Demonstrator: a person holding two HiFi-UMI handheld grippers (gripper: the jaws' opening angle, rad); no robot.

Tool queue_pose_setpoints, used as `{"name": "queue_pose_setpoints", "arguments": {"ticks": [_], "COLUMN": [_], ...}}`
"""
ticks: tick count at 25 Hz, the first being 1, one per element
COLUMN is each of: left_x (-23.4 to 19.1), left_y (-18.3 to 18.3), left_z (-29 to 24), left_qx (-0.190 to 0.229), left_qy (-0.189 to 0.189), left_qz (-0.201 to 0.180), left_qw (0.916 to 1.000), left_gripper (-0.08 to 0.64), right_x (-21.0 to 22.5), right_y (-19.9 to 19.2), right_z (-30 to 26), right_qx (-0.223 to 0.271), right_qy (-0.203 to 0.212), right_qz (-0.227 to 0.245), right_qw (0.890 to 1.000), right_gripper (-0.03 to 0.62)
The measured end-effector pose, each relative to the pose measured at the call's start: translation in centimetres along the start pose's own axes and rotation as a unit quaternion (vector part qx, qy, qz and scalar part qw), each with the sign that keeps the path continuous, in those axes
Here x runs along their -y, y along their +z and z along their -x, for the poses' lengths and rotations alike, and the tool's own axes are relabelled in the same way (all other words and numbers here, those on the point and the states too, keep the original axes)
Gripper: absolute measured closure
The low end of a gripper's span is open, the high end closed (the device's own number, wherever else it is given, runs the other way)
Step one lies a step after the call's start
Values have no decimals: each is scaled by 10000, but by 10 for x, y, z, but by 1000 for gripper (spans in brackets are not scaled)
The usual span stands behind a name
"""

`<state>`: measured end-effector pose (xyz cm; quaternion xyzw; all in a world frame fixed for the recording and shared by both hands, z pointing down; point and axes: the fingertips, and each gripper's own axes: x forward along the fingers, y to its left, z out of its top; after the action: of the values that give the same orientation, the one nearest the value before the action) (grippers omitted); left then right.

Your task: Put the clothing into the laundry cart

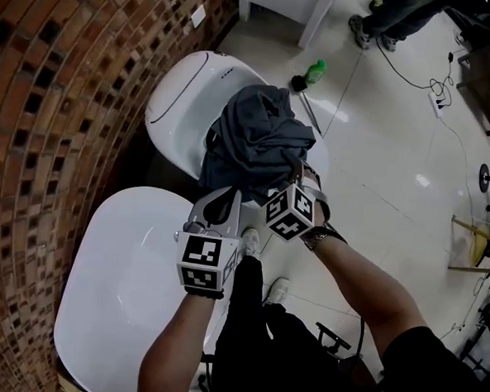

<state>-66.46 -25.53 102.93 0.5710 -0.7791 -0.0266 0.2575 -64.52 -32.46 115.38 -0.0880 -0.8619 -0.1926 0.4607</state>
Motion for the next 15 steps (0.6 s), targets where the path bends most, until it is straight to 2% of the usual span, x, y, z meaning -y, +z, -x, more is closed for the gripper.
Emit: {"name": "queue_pose_setpoints", "arguments": {"ticks": [3,6,10,15], "left_x": [-31,-84,-106,-116], "left_y": [37,74,62,43], "left_z": [-25,-63,-83,-93], "left_qx": [-388,-571,-647,-722], "left_qy": [2,13,15,-13], "left_qz": [572,799,861,921], "left_qw": [9976,9952,9942,9931], "left_gripper": [557,557,557,558], "right_x": [30,73,74,71], "right_y": [23,61,52,27], "right_z": [-17,-59,-101,-135], "right_qx": [-583,-841,-1020,-1264], "right_qy": [359,482,488,411], "right_qz": [272,613,1026,1239], "right_qw": [9973,9934,9883,9834], "right_gripper": [63,41,17,3]}}
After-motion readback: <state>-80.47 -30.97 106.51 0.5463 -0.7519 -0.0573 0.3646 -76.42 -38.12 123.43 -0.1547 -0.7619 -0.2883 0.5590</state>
